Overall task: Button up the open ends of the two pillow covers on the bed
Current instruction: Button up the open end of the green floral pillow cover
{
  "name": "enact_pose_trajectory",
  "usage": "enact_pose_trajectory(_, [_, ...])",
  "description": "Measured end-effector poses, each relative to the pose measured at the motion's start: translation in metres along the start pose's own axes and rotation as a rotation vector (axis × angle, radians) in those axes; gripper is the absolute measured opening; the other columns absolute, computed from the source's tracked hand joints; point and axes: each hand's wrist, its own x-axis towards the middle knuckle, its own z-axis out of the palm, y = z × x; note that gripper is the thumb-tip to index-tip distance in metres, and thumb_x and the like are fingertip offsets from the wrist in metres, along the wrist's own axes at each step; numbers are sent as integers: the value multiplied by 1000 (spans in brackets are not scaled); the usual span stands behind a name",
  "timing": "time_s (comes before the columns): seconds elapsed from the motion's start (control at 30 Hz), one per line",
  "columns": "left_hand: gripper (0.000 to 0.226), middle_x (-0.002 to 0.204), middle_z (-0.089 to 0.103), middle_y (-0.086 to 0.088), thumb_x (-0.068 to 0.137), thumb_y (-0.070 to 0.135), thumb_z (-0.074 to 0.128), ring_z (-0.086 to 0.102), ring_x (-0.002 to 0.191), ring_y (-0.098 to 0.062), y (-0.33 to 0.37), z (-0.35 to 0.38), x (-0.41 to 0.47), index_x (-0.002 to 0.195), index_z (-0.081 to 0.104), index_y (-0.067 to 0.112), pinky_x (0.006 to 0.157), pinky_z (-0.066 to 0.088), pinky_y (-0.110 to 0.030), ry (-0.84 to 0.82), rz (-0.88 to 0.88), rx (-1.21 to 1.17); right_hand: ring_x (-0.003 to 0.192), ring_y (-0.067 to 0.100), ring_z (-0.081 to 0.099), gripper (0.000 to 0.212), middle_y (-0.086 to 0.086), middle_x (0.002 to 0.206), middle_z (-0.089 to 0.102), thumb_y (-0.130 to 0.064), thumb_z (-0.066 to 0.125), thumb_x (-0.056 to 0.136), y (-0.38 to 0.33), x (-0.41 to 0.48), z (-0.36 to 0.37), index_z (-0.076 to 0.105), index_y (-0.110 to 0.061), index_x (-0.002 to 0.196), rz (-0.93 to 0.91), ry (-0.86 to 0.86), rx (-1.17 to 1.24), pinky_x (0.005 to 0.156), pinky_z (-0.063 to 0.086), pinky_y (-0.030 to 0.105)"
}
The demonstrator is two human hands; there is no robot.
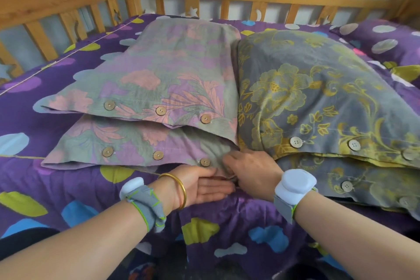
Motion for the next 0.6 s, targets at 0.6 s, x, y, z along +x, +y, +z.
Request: enact_pose_trajectory(0.6, [11,79,67,-14,95,11,51,67,47,-15,42,46,-21,85,54,7,45,55,-23,172,251,495,90,17,56,20,-8,93,60,-14,61,80,59,-67,-80,64,-23,98,205,298,338,78,43,27])
